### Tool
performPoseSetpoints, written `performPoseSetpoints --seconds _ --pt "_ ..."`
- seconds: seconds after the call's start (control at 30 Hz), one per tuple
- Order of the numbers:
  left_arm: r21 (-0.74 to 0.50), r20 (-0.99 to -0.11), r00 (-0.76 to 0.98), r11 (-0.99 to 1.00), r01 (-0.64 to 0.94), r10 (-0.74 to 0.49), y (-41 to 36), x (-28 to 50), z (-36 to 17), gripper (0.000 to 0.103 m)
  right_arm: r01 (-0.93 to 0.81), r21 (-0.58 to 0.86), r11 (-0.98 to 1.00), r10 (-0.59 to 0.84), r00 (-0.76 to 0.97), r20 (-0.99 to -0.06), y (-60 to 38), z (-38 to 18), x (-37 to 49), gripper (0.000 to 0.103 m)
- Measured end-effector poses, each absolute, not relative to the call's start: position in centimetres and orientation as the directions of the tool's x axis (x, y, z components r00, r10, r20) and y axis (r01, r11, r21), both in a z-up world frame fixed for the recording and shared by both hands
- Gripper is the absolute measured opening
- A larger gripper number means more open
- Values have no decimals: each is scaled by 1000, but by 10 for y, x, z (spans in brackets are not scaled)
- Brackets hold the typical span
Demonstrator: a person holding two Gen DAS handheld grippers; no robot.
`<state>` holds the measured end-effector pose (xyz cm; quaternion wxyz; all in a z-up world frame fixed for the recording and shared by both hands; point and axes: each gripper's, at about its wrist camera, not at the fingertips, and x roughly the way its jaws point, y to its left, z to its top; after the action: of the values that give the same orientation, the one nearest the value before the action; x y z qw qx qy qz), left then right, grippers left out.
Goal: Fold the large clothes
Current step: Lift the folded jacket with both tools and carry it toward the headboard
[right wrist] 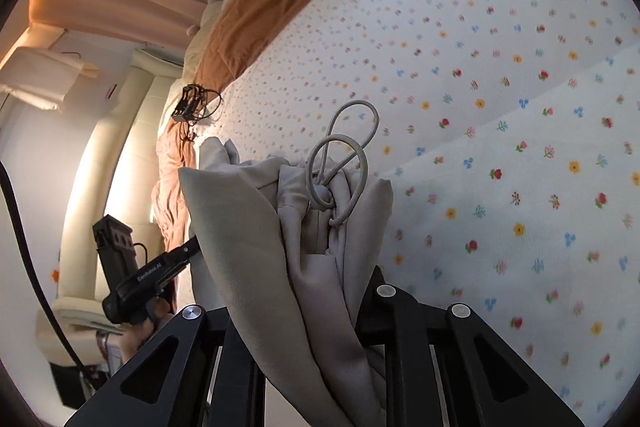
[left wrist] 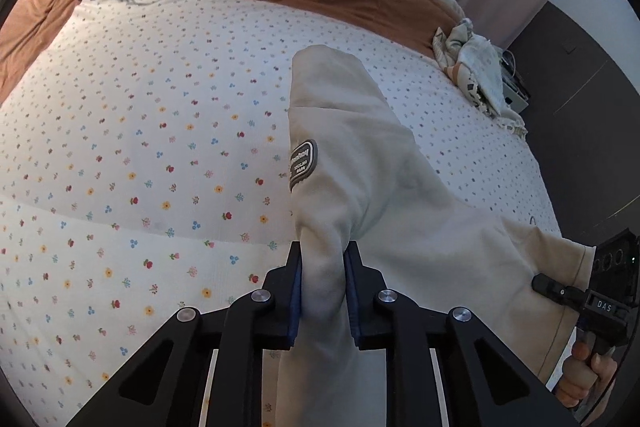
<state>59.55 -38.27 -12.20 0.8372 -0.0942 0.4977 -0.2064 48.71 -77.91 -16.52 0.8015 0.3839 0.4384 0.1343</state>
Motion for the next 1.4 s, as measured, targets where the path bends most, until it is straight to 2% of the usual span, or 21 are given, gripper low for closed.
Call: performPoseSetpoints --seconds 0.43,0.9,1.17,1.4 --pt "-399 -685 519 860 318 -510 -362 532 -24 16 60 669 741 453 691 -563 -755 -67 411 15" --pt "-443 -521 633 815 373 -573 -305 423 84 16 -50 557 829 337 840 -425 -700 60 288 15" --pt "-434 -453 689 815 385 -566 -252 349 141 15 -115 509 853 341 860 -378 -655 115 232 15" --pt "-433 -403 738 823 368 -542 -199 297 166 15 -192 479 857 387 853 -350 -607 142 192 15"
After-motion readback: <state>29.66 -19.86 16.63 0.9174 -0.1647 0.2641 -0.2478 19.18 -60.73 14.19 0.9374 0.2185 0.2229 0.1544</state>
